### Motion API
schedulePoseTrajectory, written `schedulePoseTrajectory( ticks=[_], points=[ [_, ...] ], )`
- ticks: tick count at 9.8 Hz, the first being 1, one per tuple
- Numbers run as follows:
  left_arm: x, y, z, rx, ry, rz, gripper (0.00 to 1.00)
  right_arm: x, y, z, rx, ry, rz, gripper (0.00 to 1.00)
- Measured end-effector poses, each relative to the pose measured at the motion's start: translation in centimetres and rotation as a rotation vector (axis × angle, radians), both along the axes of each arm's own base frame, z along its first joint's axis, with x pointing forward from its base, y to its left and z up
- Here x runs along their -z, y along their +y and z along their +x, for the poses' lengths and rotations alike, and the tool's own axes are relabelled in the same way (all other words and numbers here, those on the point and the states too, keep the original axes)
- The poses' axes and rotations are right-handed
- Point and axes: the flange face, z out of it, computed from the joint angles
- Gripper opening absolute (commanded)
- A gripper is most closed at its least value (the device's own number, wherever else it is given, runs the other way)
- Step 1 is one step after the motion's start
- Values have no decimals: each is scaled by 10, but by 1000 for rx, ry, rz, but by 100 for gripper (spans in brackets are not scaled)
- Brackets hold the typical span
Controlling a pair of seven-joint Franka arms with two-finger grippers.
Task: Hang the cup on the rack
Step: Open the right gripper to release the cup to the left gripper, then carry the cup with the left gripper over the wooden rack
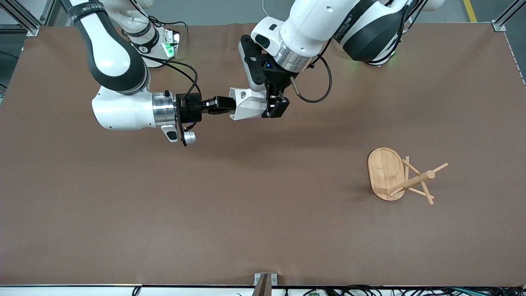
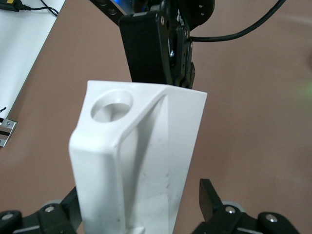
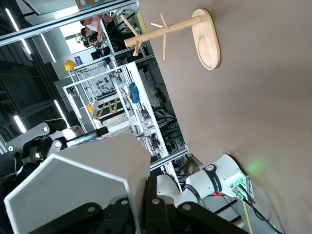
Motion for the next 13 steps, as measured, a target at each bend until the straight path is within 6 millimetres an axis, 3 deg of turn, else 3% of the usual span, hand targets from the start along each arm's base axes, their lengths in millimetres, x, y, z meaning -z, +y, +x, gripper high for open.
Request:
schedulePoseTrajectory(
  ticks=[2,4,5,6,7,10,11,13],
  points=[
    [1,2,3,14,-6,2,17,2,1,-1,1,2,-3,0],
    [1,2,3,17,-7,3,9,2,1,-1,2,1,-3,1],
    [1,2,3,17,-7,3,9,2,1,-1,2,1,-3,6],
    [1,2,3,17,-7,2,9,2,1,-1,2,1,-3,89],
    [1,2,4,16,-7,2,8,1,1,-1,3,1,-2,100],
    [2,6,8,8,-7,2,5,-5,-4,1,5,-18,-11,100],
    [2,8,9,5,-6,3,3,-7,-17,6,8,-42,-49,100],
    [4,15,13,-2,9,19,1,-8,-72,26,57,-49,-209,100]
  ],
)
